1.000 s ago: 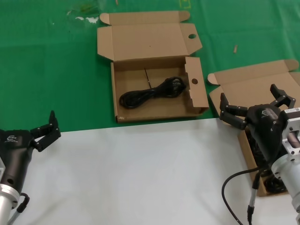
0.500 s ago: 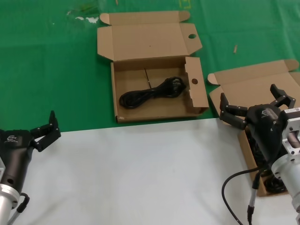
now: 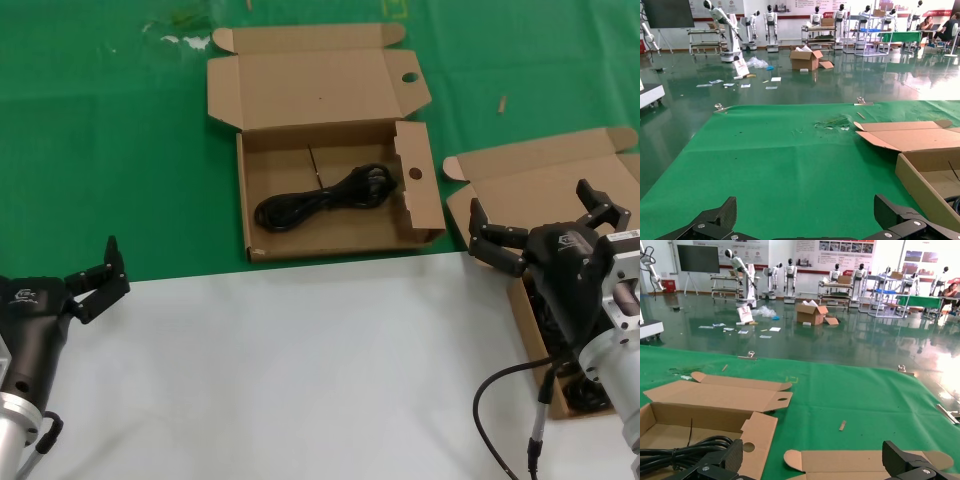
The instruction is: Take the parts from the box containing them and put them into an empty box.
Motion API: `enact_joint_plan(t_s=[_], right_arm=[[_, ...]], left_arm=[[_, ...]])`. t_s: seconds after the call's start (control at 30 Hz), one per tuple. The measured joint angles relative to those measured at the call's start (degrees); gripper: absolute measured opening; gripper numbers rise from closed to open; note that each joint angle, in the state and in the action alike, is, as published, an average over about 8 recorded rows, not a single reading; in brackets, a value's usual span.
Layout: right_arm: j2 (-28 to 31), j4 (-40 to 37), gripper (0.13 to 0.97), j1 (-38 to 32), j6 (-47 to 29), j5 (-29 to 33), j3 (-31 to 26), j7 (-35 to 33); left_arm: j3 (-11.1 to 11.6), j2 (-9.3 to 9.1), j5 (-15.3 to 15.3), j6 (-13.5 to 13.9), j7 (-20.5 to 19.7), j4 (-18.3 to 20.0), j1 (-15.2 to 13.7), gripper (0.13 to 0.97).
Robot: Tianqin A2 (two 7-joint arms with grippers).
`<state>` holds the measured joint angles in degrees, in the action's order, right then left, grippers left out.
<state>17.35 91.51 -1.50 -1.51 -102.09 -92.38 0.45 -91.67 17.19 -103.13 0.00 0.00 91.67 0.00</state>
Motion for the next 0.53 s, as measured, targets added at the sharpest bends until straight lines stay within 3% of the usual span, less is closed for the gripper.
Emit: enact_joint_plan(t_s=[0.53], right_arm=[[0.0, 0.0, 0.966, 0.0, 0.0, 0.0, 0.0, 0.0]], left_arm=[[0.0, 0.00, 0.0, 0.0, 0.0, 0.0, 0.0, 0.966]])
